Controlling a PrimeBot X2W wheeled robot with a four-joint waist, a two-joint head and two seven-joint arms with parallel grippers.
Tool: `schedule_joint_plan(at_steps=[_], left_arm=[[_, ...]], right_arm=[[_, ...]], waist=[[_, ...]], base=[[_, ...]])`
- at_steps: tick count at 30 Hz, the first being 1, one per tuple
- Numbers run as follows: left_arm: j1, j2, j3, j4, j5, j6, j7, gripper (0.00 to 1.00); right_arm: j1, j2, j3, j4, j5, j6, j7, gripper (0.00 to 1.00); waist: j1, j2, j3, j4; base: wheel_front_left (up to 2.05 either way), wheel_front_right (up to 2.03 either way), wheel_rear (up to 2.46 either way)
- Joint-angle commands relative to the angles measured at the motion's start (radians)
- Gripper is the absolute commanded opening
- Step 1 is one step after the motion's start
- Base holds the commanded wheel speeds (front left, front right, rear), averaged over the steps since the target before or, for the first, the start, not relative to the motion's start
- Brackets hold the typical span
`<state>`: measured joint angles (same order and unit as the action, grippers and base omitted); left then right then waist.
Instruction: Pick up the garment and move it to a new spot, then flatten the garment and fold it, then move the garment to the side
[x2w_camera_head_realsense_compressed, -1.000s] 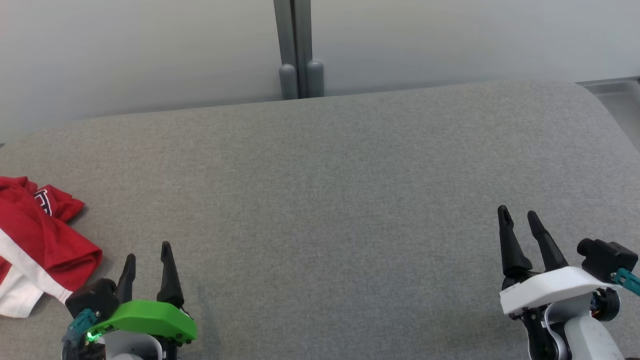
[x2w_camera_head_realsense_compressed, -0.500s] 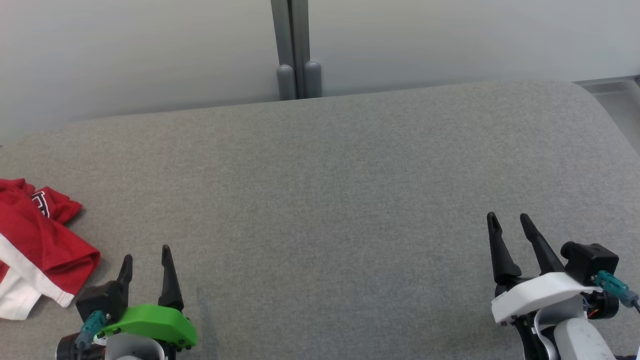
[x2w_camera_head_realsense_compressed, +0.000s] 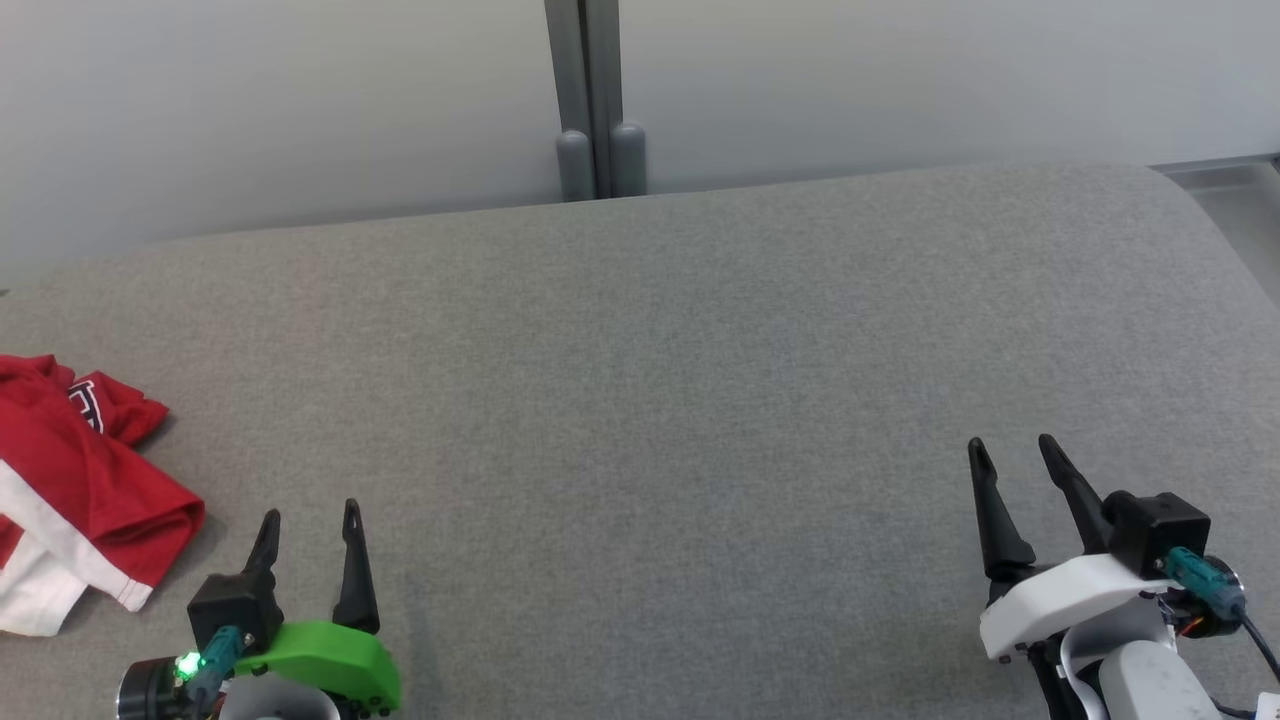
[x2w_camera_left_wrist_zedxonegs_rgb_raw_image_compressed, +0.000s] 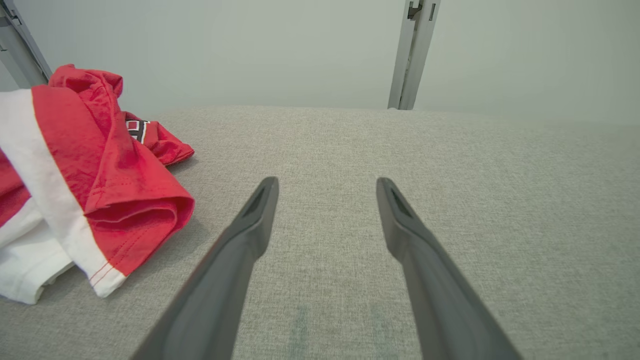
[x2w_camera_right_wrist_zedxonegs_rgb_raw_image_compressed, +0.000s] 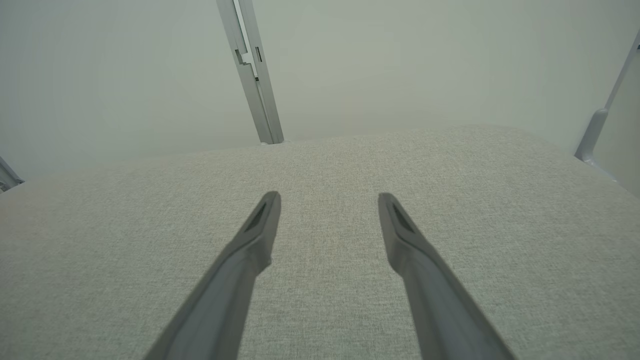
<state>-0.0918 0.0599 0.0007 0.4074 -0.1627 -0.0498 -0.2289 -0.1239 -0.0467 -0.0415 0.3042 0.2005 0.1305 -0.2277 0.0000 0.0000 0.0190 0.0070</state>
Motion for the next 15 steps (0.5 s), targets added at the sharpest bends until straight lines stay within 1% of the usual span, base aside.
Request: schedule_joint_plan(at_steps=[1,4,8,15], left_arm=[[0.011,0.006,0.000,0.004,0.025,-0.004,-0.008,1.00],[0.008,0.003,0.000,0.012,0.041,0.004,-0.015,1.00],[0.008,-0.001,0.003,0.024,0.057,0.007,-0.021,1.00],[-0.009,-0.004,0.018,0.044,0.099,0.013,-0.034,1.00]], right_arm=[[-0.015,-0.005,0.005,0.001,-0.021,0.000,-0.010,1.00],[-0.014,-0.006,0.015,0.003,-0.040,0.000,-0.016,1.00],[-0.014,-0.006,0.036,0.008,-0.059,0.000,-0.023,1.00],[-0.034,-0.006,0.075,0.019,-0.109,0.000,-0.036,1.00]], waist=[[0.0000,0.0000,0.003,0.010],[0.0000,0.0000,0.007,0.038],[0.0000,0.0000,0.018,0.098],[0.0000,0.0000,0.041,0.249]], base=[[0.00,0.00,0.00],[0.00,0.00,0.00],[0.00,0.00,0.00],[0.00,0.00,0.00]])
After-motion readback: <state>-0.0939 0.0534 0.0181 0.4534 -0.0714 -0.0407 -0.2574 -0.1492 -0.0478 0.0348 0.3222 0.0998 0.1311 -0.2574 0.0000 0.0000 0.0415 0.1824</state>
